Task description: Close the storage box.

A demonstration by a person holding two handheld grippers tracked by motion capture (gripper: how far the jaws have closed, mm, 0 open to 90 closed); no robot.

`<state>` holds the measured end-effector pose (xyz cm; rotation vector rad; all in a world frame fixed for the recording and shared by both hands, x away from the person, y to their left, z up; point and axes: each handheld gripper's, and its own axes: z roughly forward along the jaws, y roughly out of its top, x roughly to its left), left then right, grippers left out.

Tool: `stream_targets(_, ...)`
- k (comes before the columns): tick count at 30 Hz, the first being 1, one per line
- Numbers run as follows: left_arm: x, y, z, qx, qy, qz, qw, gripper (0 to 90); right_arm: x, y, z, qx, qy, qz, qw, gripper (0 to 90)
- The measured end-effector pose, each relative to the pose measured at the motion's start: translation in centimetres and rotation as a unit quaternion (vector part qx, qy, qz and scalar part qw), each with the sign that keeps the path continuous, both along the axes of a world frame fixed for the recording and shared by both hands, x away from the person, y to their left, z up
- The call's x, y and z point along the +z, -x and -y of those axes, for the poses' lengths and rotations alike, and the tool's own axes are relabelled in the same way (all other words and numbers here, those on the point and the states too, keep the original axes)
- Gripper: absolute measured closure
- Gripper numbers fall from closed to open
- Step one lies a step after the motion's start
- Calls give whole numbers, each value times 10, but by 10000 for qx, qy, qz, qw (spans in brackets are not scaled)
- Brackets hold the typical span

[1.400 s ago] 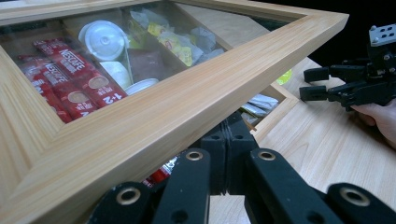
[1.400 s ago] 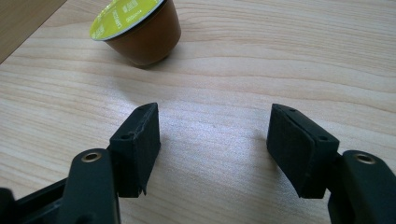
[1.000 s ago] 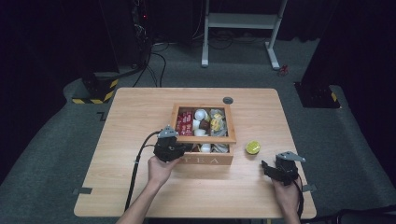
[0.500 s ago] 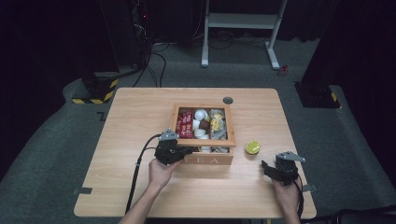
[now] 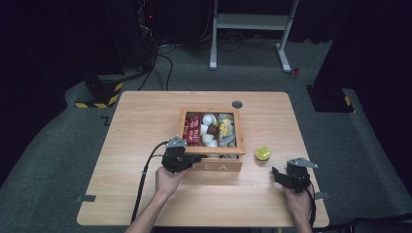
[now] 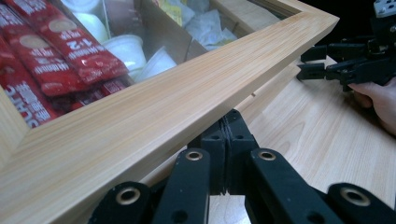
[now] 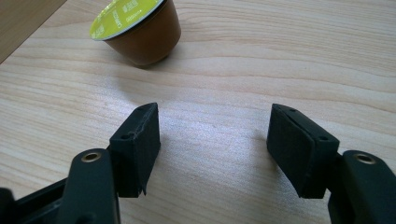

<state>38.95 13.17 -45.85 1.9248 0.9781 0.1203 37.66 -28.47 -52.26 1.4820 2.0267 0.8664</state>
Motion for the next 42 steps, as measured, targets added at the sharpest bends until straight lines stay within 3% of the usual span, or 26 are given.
stream_targets(5, -3, 1, 3, -67, -215, 24, 9997, 891, 0, 0, 0, 2, -1, -2, 10000, 342)
stream_targets(16, -11, 4, 8, -126, -137, -66, 9998, 893, 0, 0, 0, 12, -3, -15, 10000, 329)
stream_targets(27, -17, 7, 10, -226, -226, -108, 9994, 891, 0, 0, -1, 5, -8, -20, 10000, 325)
stream_targets(37, -11, 12, 8, -218, -100, -70, 9997, 843, 0, 0, 0, 29, 12, -14, 10000, 321)
stream_targets(42, -5, 16, 2, -222, 22, 20, 9998, 759, 0, 0, -1, 5, 3, -21, 10000, 313)
